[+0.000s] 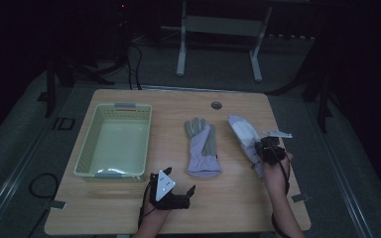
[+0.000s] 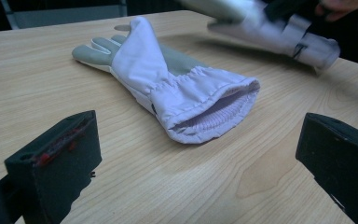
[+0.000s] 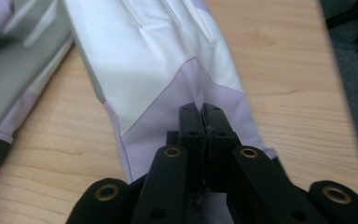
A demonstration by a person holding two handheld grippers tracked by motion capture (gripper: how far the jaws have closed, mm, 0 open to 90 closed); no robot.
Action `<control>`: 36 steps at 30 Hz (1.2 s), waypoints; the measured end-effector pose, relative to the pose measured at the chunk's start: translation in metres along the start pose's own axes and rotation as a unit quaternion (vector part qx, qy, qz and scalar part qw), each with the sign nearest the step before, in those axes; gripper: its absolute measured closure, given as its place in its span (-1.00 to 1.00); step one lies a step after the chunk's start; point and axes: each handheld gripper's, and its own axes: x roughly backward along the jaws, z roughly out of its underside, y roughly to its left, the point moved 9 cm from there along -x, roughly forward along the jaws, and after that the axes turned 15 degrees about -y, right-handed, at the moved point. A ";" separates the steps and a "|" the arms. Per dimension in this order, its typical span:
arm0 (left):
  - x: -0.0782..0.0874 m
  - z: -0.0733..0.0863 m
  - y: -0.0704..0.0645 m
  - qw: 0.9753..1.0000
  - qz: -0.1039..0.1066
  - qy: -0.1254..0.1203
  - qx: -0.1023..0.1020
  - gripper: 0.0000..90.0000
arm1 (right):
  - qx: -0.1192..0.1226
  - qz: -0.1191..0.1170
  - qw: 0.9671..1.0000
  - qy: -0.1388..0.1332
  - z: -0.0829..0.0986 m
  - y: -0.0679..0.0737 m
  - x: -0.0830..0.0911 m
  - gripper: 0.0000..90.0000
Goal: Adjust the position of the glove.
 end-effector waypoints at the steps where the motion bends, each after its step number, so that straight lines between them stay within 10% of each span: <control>1: 0.000 0.000 0.000 1.000 0.000 0.000 0.001 -1.00 | 0.002 -0.002 1.000 0.006 0.004 0.002 -0.004 0.95; 12: 0.000 0.000 0.000 1.000 0.000 -0.001 0.003 -1.00 | 0.001 -0.030 0.999 0.013 0.019 0.008 -0.015 0.80; 18: 0.000 0.000 0.000 1.000 0.001 0.000 0.004 -1.00 | 0.039 -0.071 0.997 -0.004 0.010 0.004 -0.010 0.33; 26: 0.000 0.000 -0.001 1.000 0.002 0.000 0.000 -1.00 | 0.068 -0.185 0.980 -0.025 -0.018 -0.009 0.005 0.39; 36: 0.000 0.000 0.000 1.000 0.002 0.000 0.001 -1.00 | 0.058 -0.212 0.976 0.007 0.000 -0.016 -0.019 0.22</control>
